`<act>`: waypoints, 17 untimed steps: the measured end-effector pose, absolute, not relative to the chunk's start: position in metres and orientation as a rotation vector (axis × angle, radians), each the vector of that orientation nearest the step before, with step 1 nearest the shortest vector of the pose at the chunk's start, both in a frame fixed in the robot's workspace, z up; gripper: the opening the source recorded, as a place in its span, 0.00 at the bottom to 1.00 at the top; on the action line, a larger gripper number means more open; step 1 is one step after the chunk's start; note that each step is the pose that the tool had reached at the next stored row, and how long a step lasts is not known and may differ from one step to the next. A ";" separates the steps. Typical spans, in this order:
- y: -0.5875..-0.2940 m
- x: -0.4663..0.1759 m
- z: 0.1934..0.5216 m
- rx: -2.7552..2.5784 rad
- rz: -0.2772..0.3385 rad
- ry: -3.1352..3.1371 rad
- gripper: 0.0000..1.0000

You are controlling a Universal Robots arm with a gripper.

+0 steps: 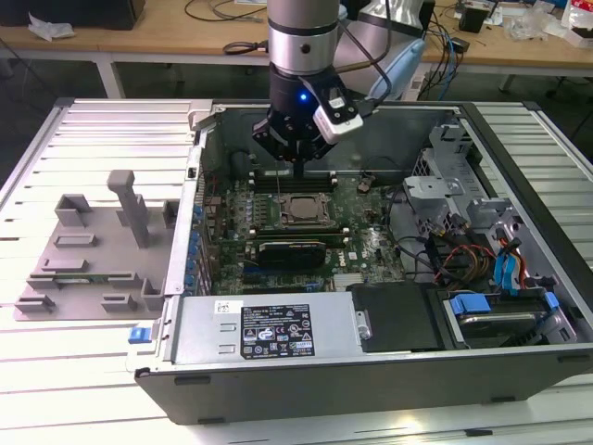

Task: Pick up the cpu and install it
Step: 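Install the first cpu locking lever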

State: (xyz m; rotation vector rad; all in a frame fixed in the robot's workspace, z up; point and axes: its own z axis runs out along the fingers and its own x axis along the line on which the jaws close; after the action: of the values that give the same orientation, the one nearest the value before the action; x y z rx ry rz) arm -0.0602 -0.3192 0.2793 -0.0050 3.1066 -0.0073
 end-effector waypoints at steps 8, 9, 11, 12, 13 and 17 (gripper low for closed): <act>-0.318 -0.080 0.278 -0.005 -0.007 3.106 0.11; -0.317 -0.084 0.277 -0.005 -0.007 3.105 0.11; -0.317 -0.088 0.275 -0.005 -0.006 3.105 0.11; -0.317 -0.090 0.275 -0.005 0.000 3.105 0.11; -0.317 -0.092 0.274 -0.005 0.012 3.105 0.11; -0.317 -0.098 0.273 -0.003 0.093 3.103 0.11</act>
State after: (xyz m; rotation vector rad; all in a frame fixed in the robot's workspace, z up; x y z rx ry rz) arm -0.0981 -0.3174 0.2732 -0.0032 3.1030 0.0929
